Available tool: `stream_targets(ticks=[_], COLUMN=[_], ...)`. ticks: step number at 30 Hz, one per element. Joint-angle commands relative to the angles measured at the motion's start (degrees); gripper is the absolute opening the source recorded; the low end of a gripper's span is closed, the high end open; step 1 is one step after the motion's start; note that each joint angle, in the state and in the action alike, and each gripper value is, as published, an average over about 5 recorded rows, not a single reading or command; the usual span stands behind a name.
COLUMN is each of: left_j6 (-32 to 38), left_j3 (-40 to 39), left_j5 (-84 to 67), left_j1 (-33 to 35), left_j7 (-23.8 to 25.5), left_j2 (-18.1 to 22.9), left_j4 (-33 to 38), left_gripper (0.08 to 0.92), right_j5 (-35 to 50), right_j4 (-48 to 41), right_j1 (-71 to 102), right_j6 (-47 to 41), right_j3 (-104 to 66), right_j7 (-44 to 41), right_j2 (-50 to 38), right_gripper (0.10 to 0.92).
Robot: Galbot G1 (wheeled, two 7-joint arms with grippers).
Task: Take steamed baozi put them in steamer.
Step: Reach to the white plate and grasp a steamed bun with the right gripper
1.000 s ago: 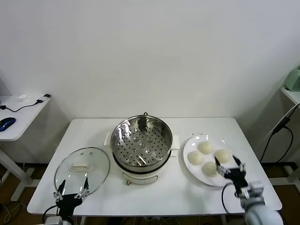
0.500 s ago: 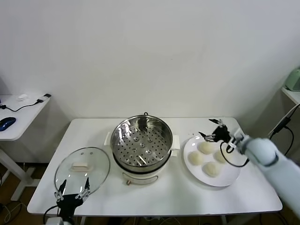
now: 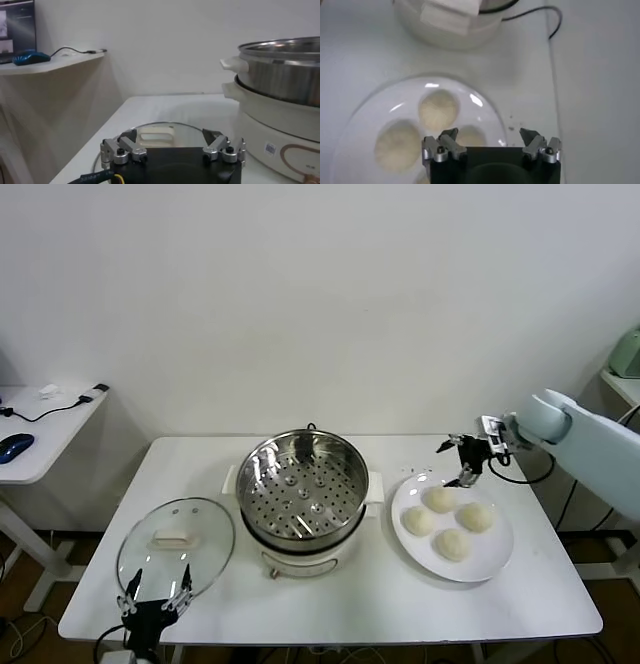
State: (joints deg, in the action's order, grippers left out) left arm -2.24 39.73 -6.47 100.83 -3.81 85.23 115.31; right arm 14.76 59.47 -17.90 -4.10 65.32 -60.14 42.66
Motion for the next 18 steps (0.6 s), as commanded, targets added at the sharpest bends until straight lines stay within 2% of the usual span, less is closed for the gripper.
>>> stream_targets(ticks=[1,18], left_j6=[0.1,-0.2], left_j3=[0.0,-0.5], left_j5=[0.0,0.5], left_j1=[0.1,-0.3], left_j7=[0.0,0.0], left_j2=[0.1,0.7], left_j4=[-0.1,-0.6], left_gripper=[0.823,0.823], right_j5=[1.8,-2.7], right_j4=[-7.7,-14.6], right_j1=[-3.9,7.0], right_j6=[-4.8,-7.6], right_j3=[12.9,2.3], right_j7=[-1.7,2.9], right_j2=[7.0,12.1], right_gripper=[0.823,0.823])
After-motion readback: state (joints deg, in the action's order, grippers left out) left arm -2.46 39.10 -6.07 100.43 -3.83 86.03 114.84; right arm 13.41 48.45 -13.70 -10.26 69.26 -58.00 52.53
